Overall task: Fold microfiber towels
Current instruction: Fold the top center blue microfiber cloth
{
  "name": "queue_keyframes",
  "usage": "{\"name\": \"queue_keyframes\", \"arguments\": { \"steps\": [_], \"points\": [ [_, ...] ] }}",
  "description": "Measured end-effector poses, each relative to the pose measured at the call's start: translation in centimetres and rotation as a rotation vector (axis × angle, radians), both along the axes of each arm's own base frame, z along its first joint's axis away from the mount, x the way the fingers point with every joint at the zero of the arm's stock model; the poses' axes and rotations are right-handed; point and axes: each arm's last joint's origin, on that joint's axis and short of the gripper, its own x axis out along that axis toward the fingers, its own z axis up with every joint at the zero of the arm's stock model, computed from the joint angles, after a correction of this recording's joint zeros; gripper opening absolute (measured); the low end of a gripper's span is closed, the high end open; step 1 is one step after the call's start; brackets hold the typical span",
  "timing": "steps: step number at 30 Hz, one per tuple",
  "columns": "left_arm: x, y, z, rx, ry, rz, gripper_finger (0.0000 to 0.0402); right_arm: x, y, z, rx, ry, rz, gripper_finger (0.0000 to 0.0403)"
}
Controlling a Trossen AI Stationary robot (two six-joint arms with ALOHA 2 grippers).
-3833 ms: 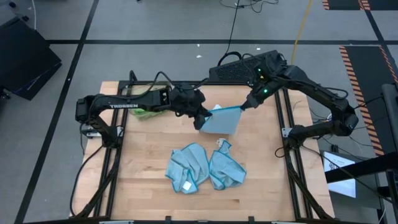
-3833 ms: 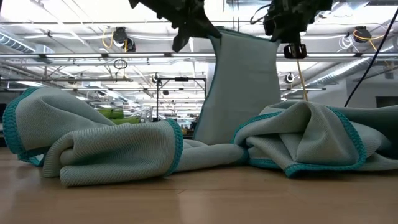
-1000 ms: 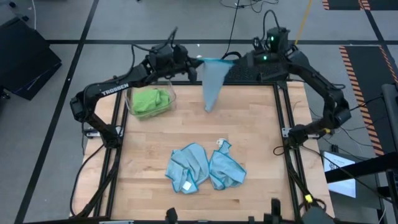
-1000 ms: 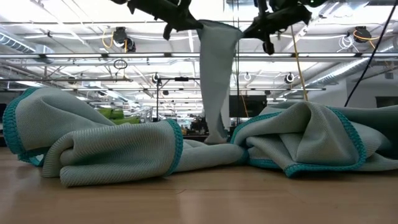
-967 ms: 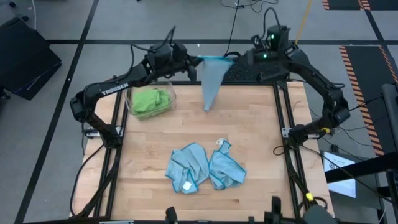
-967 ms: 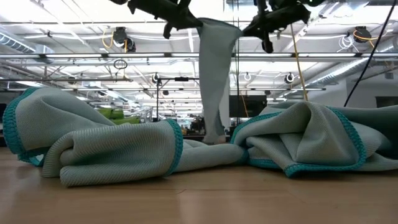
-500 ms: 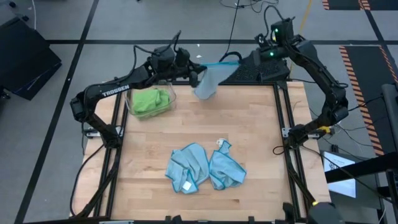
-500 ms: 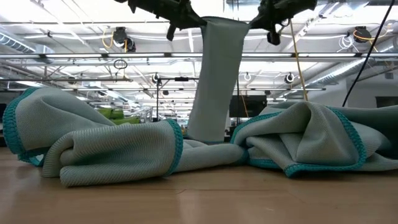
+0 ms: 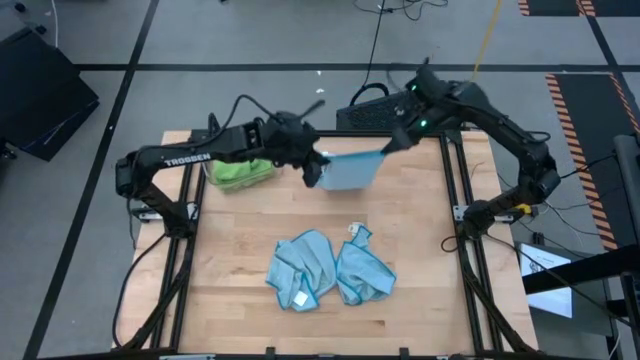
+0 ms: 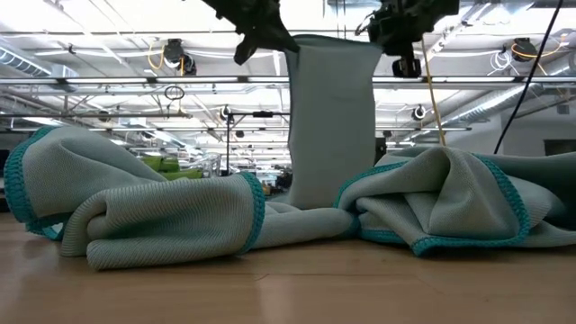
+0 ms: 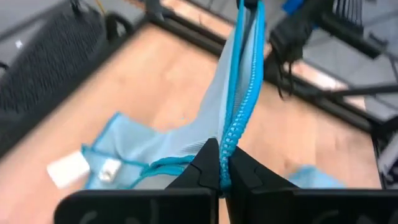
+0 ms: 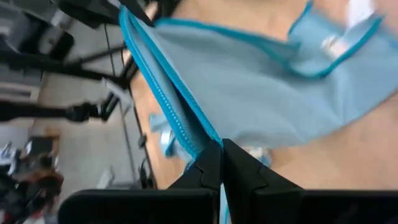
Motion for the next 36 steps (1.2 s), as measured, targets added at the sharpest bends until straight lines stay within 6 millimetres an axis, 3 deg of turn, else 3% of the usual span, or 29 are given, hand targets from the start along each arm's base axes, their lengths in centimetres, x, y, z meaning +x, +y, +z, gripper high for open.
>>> {"name": "queue_keyframes", "arguments": {
  "steps": [4, 12, 23, 28, 36],
  "points": [
    [0.3, -2.5, -0.9, -0.010, 0.088, -0.029, 0.0003, 0.8, 1.8, -2.5, 0.074, 0.062, 0.072, 0.0000],
    [1.5, -6.7, -3.4, -0.028, 0.198, -0.103, 0.0004, 0.2, 7.0, -7.5, 0.185, 0.126, 0.111, 0.0000],
    [2.1, -9.1, -7.6, -0.103, 0.238, -0.048, 0.0006, -0.7, 10.7, -12.6, 0.261, 0.037, -0.020, 0.0000],
    [1.9, -9.8, -8.5, -0.117, 0.260, -0.053, 0.0005, -0.5, 11.4, -13.7, 0.269, 0.040, -0.016, 0.0000],
    [1.7, -12.2, -7.7, -0.202, 0.220, -0.101, 0.0004, 0.2, 12.6, -12.9, 0.386, 0.004, 0.016, 0.0000]
  ]
}}
